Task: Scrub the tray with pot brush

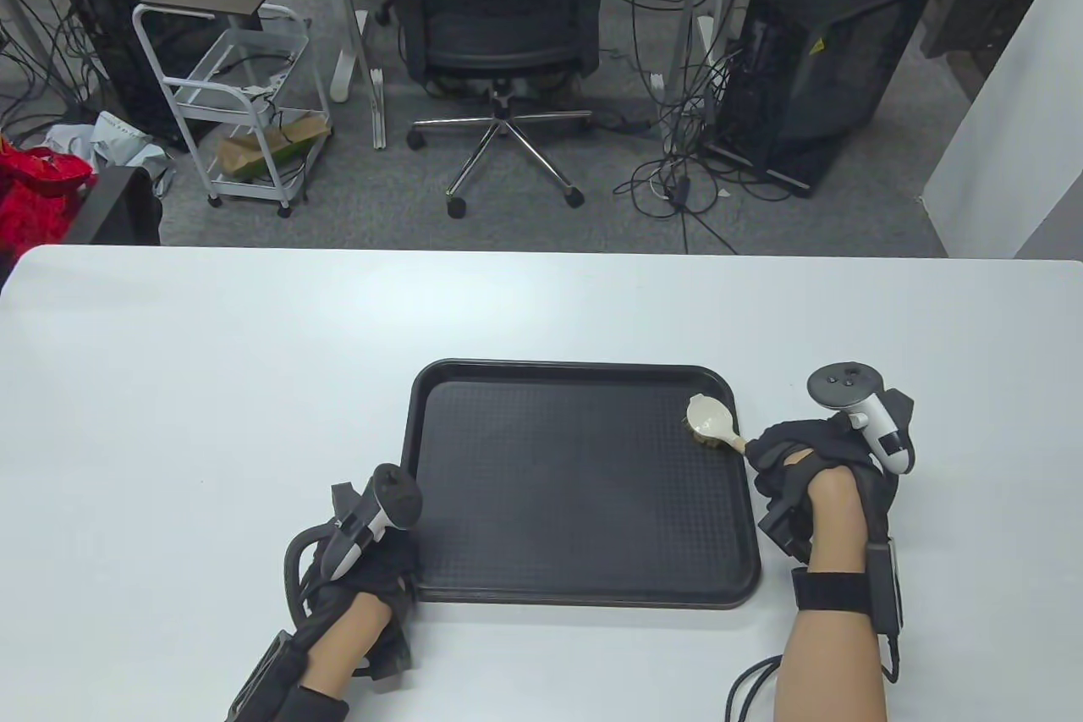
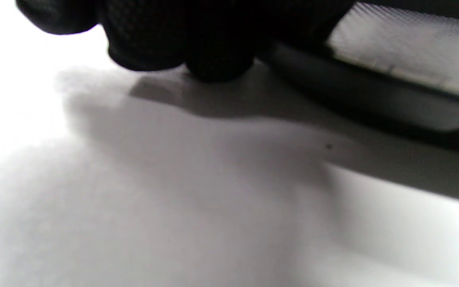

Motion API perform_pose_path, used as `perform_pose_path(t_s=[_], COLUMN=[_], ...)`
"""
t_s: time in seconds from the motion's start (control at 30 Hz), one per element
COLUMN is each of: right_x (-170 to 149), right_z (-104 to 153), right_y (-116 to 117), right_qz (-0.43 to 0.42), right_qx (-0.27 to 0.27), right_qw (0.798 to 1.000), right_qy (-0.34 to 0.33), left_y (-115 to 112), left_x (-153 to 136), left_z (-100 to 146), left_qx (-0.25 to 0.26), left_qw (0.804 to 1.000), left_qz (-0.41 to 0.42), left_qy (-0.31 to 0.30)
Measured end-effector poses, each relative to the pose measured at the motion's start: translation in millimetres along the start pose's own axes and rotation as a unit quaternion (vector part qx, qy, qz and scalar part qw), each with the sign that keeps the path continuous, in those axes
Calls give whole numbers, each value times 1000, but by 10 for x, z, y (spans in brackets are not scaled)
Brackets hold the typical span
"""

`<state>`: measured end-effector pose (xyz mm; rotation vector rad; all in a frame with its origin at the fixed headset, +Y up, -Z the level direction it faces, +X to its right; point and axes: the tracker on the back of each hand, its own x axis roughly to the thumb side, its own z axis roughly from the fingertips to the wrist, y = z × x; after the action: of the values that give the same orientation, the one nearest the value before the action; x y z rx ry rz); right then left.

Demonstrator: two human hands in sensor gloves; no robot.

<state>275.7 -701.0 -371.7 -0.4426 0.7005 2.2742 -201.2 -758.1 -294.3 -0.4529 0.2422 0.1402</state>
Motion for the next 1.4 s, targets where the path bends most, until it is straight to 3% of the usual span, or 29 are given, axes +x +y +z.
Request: perform_pose_path(t_s=[0.2, 0.37, 0.5, 0.63, 0.77, 0.87, 1.07, 1.4], right_x=[470, 985, 1183, 1326, 1404, 1446, 1478, 1480], right_z=[132, 211, 211, 211, 213, 198, 183, 158], right_y=[206, 716, 1027, 1359, 1665, 1859, 2088, 2275], right_qz=[-24, 25, 45, 64, 22, 54, 47, 60], right_qx=[59, 114, 129, 94, 117, 113, 112, 111], right_qw=[986, 967, 962, 965, 963, 963, 963, 967], right_qy=[-156, -227, -236, -236, -241, -238, -241, -223], left_y=[2, 0, 0, -1, -2, -3, -2, -3], left_x=[-1, -1, 0, -1, -2, -1, 2, 4], left_z=[0, 0, 0, -1, 1, 1, 1, -4], left_qx=[0, 1, 1, 1, 0, 0, 0, -1], left_qw=[1000, 1000, 1000, 1000, 1000, 1000, 1000, 1000], left_qz=[0, 0, 0, 2, 1, 1, -1, -2], left_qy=[0, 0, 0, 0, 0, 0, 0, -1])
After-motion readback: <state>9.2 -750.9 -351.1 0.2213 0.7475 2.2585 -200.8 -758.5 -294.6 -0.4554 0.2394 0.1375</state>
